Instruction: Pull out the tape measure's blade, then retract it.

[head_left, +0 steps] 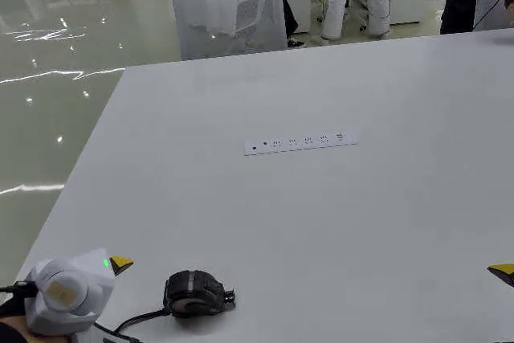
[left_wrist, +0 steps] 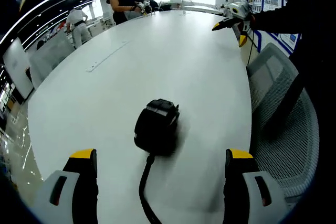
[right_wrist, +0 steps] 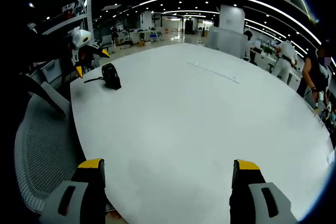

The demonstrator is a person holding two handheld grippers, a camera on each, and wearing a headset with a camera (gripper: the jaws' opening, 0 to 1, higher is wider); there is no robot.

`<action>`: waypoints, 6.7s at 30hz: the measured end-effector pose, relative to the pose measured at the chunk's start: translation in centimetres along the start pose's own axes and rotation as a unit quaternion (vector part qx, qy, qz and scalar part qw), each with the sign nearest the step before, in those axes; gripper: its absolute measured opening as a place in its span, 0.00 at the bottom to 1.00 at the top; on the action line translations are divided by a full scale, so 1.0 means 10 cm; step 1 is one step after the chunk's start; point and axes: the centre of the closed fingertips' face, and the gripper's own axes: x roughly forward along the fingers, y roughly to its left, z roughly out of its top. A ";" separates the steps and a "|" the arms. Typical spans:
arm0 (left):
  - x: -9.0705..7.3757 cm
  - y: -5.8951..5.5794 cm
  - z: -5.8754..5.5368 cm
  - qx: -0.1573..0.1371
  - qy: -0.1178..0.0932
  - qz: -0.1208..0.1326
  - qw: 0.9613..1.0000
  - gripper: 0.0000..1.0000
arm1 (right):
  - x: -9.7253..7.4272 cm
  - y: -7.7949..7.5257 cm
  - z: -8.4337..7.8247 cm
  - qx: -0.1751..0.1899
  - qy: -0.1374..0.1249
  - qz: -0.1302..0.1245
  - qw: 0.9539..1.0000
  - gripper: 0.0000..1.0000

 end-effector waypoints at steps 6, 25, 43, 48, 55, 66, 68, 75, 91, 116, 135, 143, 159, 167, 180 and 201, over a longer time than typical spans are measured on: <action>0.15 0.02 0.15 0.067 0.033 -0.027 0.997 0.98 | 0.06 0.10 0.07 -0.005 -0.013 0.020 1.000 0.99; 0.63 0.08 0.19 0.126 0.090 -0.044 0.987 0.38 | 0.42 0.46 0.26 -0.047 0.004 0.087 0.995 0.99; 0.73 0.02 0.12 0.168 0.165 -0.049 0.971 0.32 | 1.05 0.62 0.51 -0.086 0.021 0.129 0.988 0.95; 0.73 0.03 0.12 0.167 0.163 -0.051 0.971 0.32 | 1.25 0.71 0.63 -0.105 0.007 0.149 0.983 0.90; 0.74 0.03 0.12 0.166 0.166 -0.063 0.970 0.32 | 1.56 0.79 0.79 -0.132 0.018 0.158 0.978 0.83; 0.75 0.03 0.12 0.163 0.161 -0.058 0.972 0.32 | 1.92 1.15 0.96 -0.181 0.051 0.202 0.961 0.78; 0.75 0.02 0.12 0.161 0.160 -0.058 0.972 0.32 | 1.97 1.23 0.98 -0.194 0.055 0.211 0.956 0.76; 0.75 0.02 0.11 0.157 0.161 -0.061 0.972 0.32 | 2.15 1.34 1.08 -0.214 0.058 0.222 0.949 0.72; 0.76 0.03 0.11 0.149 0.151 -0.065 0.975 0.32 | 2.46 1.65 1.46 -0.260 0.026 0.248 0.933 0.32; 0.77 0.02 0.11 0.137 0.138 -0.066 0.979 0.33 | 2.50 1.68 1.37 -0.272 0.039 0.264 0.925 0.08; 0.77 0.02 0.11 0.134 0.137 -0.065 0.979 0.33 | 2.45 1.54 1.28 -0.255 0.050 0.261 0.930 0.08; 0.76 0.02 0.11 0.134 0.139 -0.066 0.979 0.33 | 2.41 1.50 1.25 -0.246 0.051 0.262 0.932 0.08; 0.77 0.03 0.11 0.132 0.139 -0.068 0.979 0.33 | 2.32 1.34 1.15 -0.237 0.060 0.262 0.934 0.08; 0.77 0.02 0.11 0.133 0.139 -0.067 0.979 0.33 | 2.28 1.30 1.10 -0.242 0.065 0.257 0.933 0.08; 0.77 0.02 0.12 0.134 0.140 -0.067 0.979 0.33 | 2.13 1.15 0.98 -0.244 0.071 0.251 0.934 0.08; 0.77 0.04 0.12 0.132 0.137 -0.066 0.979 0.33 | 1.98 0.89 0.88 -0.219 0.077 0.241 0.942 0.08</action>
